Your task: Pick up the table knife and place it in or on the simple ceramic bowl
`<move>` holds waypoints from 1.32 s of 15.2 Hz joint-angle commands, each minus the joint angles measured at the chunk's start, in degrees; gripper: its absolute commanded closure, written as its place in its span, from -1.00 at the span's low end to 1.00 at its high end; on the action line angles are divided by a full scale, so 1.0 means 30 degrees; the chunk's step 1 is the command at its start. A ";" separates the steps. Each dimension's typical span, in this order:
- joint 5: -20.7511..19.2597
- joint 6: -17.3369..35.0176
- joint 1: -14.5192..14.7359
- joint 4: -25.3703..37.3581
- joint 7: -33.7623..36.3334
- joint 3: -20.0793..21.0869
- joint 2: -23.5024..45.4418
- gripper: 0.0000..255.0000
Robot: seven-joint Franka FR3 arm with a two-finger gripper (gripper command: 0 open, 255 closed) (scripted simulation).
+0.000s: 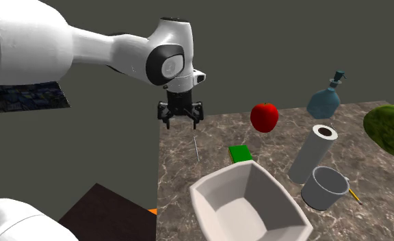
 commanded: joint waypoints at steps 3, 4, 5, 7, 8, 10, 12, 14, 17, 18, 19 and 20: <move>0.0145 0.1157 0.0186 0.1781 -0.2661 -0.0605 0.3448 -1.00; 0.0206 0.1370 0.0191 0.2245 -0.3283 -0.0685 0.4249 -1.00; 0.0229 0.1436 0.0178 0.2403 -0.3486 -0.0695 0.4514 -1.00; 0.0268 0.1949 0.0153 0.2080 -0.3519 -0.0703 0.4707 -1.00; 0.0289 0.2205 0.0146 0.1924 -0.3536 -0.0712 0.4811 -1.00; 0.0337 0.2718 0.0132 0.1626 -0.3575 -0.0731 0.5029 -1.00; 0.0408 0.3378 0.0115 0.1264 -0.3632 -0.0753 0.5336 -1.00; 0.0407 0.3378 0.0114 0.1263 -0.3632 -0.0752 0.5334 -1.00; 0.0408 0.3378 0.0114 0.1264 -0.3632 -0.0752 0.5336 -1.00; 0.0408 0.3378 0.0114 0.1264 -0.3632 -0.0752 0.5336 -1.00; 0.0408 0.3378 0.0114 0.1264 -0.3632 -0.0752 0.5336 -1.00; 0.0407 0.3375 0.0115 0.1264 -0.3631 -0.0752 0.5333 -1.00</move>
